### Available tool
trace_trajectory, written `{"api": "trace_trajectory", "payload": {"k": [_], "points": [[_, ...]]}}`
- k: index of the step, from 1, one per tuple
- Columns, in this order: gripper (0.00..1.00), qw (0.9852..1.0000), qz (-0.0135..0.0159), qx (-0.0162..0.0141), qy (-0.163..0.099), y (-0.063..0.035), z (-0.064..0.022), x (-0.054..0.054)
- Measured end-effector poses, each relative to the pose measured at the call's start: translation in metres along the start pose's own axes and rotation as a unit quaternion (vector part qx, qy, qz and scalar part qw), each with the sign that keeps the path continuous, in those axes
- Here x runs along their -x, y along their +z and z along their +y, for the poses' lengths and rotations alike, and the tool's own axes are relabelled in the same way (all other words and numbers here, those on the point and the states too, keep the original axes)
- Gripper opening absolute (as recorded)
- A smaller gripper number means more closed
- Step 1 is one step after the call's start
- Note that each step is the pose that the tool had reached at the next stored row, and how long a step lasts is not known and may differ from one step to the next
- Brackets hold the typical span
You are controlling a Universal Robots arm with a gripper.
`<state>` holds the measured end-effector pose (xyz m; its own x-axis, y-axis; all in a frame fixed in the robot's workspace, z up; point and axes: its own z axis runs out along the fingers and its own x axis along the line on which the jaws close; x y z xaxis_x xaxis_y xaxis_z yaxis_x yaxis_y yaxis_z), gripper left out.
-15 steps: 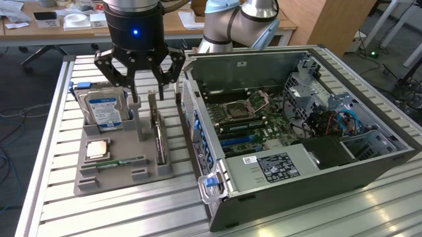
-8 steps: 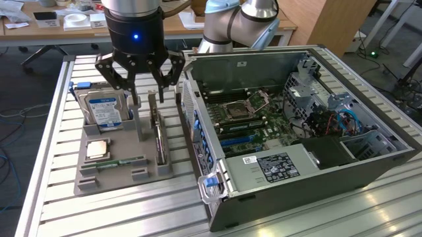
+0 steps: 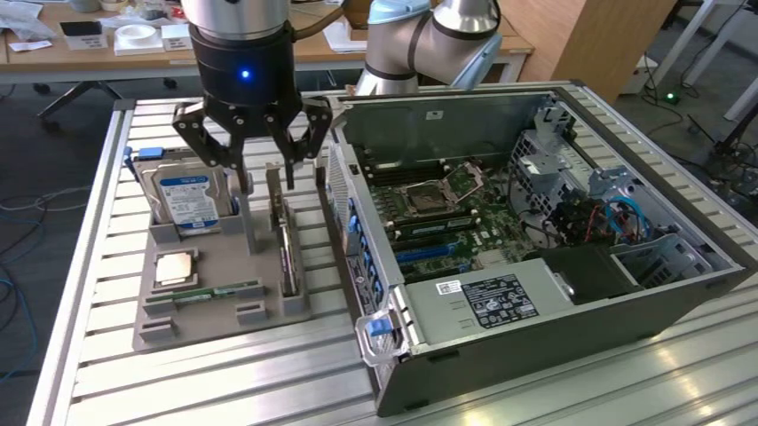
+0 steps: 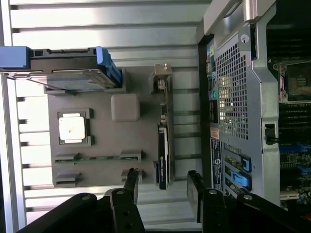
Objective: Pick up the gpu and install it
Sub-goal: 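Pick up the gpu and move the gpu toward the slot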
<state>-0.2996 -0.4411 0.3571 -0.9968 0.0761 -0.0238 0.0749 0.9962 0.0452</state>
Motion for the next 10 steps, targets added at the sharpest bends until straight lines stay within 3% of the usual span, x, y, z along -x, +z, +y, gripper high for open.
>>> {"api": "trace_trajectory", "payload": {"k": [10], "points": [[0.53,1.0000,0.0000,0.0000,0.000,0.0052,-0.0002,-0.0002]]}}
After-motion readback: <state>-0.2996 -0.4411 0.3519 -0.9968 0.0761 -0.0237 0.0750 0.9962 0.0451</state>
